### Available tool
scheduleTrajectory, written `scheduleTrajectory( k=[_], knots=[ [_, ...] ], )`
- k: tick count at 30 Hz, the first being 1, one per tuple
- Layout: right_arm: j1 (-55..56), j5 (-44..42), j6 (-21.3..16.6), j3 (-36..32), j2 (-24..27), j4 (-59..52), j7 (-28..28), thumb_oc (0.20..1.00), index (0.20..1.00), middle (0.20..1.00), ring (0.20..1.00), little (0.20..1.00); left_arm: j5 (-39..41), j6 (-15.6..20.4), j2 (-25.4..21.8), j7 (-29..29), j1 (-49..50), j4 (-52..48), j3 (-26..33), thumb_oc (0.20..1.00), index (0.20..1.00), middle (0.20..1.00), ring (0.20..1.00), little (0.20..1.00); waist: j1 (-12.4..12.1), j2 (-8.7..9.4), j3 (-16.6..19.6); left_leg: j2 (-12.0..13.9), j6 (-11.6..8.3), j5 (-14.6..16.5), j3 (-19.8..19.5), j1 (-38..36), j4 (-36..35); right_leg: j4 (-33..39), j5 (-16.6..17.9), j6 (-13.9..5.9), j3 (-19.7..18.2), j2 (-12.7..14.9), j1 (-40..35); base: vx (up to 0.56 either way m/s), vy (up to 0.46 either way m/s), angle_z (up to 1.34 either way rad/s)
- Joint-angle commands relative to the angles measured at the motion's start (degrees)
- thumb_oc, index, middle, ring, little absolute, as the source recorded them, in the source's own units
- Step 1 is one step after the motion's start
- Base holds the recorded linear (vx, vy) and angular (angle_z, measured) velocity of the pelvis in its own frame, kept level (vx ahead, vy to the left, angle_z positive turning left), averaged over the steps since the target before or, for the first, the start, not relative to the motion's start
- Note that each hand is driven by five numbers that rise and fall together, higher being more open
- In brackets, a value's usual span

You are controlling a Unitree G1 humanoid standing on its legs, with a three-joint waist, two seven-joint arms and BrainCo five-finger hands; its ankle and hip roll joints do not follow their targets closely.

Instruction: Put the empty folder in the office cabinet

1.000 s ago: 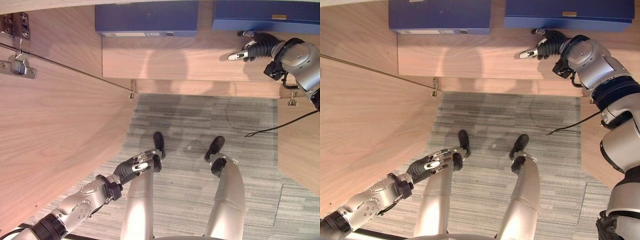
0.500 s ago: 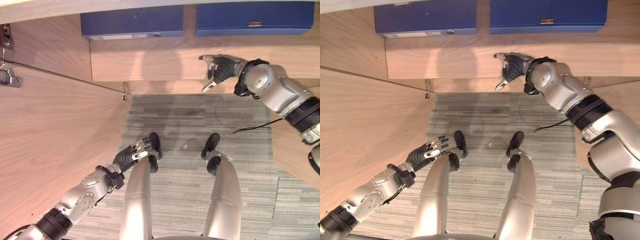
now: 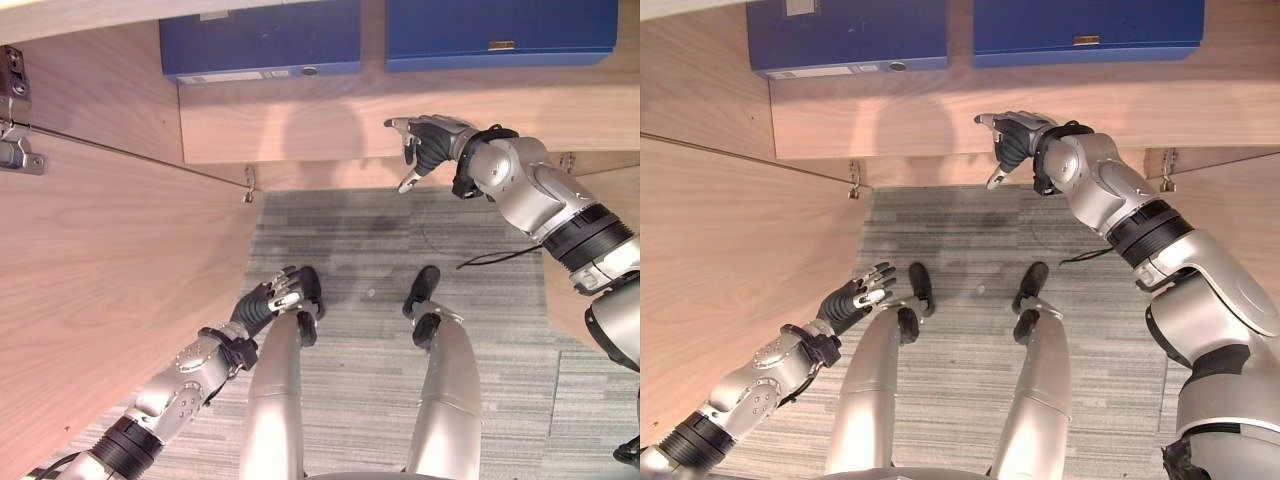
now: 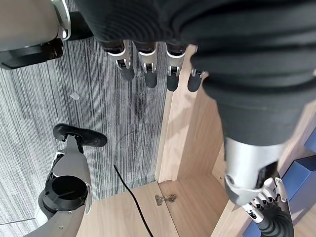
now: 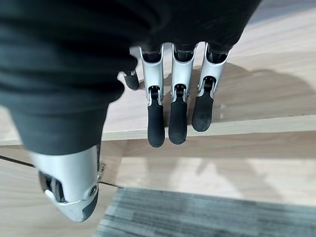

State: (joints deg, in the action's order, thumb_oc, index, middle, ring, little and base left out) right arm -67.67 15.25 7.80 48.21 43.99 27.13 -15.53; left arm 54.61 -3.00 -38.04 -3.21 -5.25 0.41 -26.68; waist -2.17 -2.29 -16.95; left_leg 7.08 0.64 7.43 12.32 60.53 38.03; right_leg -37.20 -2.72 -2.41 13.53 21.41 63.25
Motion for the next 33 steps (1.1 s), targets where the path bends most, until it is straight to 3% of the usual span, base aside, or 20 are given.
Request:
scheduleTrajectory(
  k=[1, 7, 13, 14, 22, 26, 27, 28, 32, 33],
  knots=[
    [5.6, 2.9, 0.9, 6.7, -4.0, 2.3, -5.6, 1.0, 1.0, 1.0, 1.0, 1.0, -1.5, 0.7, -1.4, -0.8, 0.5, -5.4, 1.8, 1.0, 1.0, 1.0, 1.0, 1.0, -1.4, 0.94, -3.2, -1.6, -0.69, -2.1, -3.4, 1.2, -6.7, 1.8, 0.1, -2.9, 3.0, 2.9, -3.9, 0.01, 0.02, -0.05],
    [8.6, 2.6, 0.9, 7.6, -6.1, 5.2, -6.5, 1.0, 1.0, 1.0, 1.0, 1.0, -1.5, 0.8, -1.0, -2.3, -0.9, -3.4, 0.7, 1.0, 1.0, 1.0, 1.0, 1.0, -1.6, 1.43, -1.1, -2.5, -0.5, -2.3, -2.9, -7.2, -10.2, 5.8, 1.4, -3.32, 3.2, 2.6, -12.0, 0.01, 0.001, -0.01],
    [14.4, 1.0, 0.6, 7.3, -11.9, 13.4, -7.7, 1.0, 1.0, 1.0, 1.0, 1.0, -3.1, -0.5, 0.4, -4.9, -1.3, 4.3, -1.8, 1.0, 1.0, 1.0, 1.0, 1.0, -1.6, 1.87, 1.2, -3.0, -1.18, -2.4, -3.7, -19.4, -15.0, 13.0, 2.1, -3.68, 5.1, 1.1, -26.1, 0.06, -0.05, -0.02],
    [16.5, -0.5, 0.7, 5.8, -13.9, 18.0, -6.9, 1.0, 1.0, 1.0, 1.0, 1.0, -3.3, -0.9, 2.0, -5.6, -1.3, 8.9, -2.5, 1.0, 1.0, 1.0, 1.0, 1.0, -1.5, 1.88, 1.7, -3.0, -1.61, -2.9, -4.2, -22.8, -16.6, 15.3, 2.2, -3.75, 5.7, 0.3, -30.1, 0.05, -0.08, -0.01],
    [27.3, -4.9, 0.4, 0.2, -20.4, 26.9, -5.2, 1.0, 1.0, 1.0, 1.0, 1.0, -7.8, -1.7, 7.9, -7.3, -0.3, 20.0, -2.9, 1.0, 1.0, 1.0, 1.0, 1.0, -1.1, 1.81, 3.4, -2.4, -2.75, -4.9, -5.8, -32.7, -22.3, 21.5, 1.9, -3.68, 7.8, -2.9, -41.1, 0.06, -0.107, 0.05],
    [33.8, -5.8, 0.5, -2.8, -24.2, 31.5, -4.4, 1.0, 1.0, 1.0, 1.0, 1.0, -11.2, -2.6, 11.5, -7.9, 0.9, 27.0, -1.9, 1.0, 1.0, 1.0, 1.0, 1.0, -1.3, 1.96, 5.1, -1.0, -3.79, -5.9, -6.4, -38.5, -25.1, 24.2, 0.8, -3.35, 9.0, -5.5, -47.0, 0.09, -0.183, 0.0],
    [37.6, -8.0, 0.4, -6.2, -25.7, 35.7, -1.9, 1.0, 1.0, 1.0, 1.0, 1.0, -13.6, -2.8, 15.6, -7.5, 1.3, 33.8, -0.4, 1.0, 1.0, 1.0, 1.0, 1.0, -1.3, 2.19, 6.4, 1.2, -4.85, -7.3, -6.6, -42.3, -27.2, 26.1, -0.7, -2.6, 9.5, -8.0, -50.7, 0.08, -0.201, 0.0],
    [37.6, -8.0, 0.4, -6.2, -25.7, 35.8, -1.9, 1.0, 1.0, 1.0, 1.0, 1.0, -13.6, -2.7, 15.6, -7.5, 1.4, 33.8, -0.5, 1.0, 1.0, 1.0, 1.0, 1.0, -1.3, 2.15, 6.3, 1.2, -4.9, -7.4, -6.7, -42.5, -27.3, 26.2, -0.7, -2.57, 9.6, -8.1, -50.9, 0.09, -0.275, 0.02],
    [41.7, -11.5, 0.6, -10.6, -27.8, 40.8, 1.0, 1.0, 1.0, 1.0, 1.0, 1.0, -14.6, -2.7, 18.3, -6.8, 2.7, 38.0, 1.1, 1.0, 1.0, 1.0, 1.0, 1.0, -2.0, 1.83, 7.8, 4.7, -7.66, -12.9, -7.3, -46.0, -32.5, 29.5, -2.9, -1.04, 11.7, -12.0, -54.8, 0.04, -0.182, 0.01],
    [41.7, -11.5, 0.6, -10.6, -27.8, 40.8, 1.1, 1.0, 1.0, 1.0, 1.0, 1.0, -14.7, -2.6, 18.3, -6.8, 2.7, 38.0, 1.1, 1.0, 1.0, 1.0, 1.0, 1.0, -2.0, 1.78, 7.7, 4.7, -7.74, -13.0, -7.4, -46.1, -32.7, 29.7, -2.8, -0.97, 11.8, -12.1, -55.0, 0.02, -0.138, 0.14]
  ],
)
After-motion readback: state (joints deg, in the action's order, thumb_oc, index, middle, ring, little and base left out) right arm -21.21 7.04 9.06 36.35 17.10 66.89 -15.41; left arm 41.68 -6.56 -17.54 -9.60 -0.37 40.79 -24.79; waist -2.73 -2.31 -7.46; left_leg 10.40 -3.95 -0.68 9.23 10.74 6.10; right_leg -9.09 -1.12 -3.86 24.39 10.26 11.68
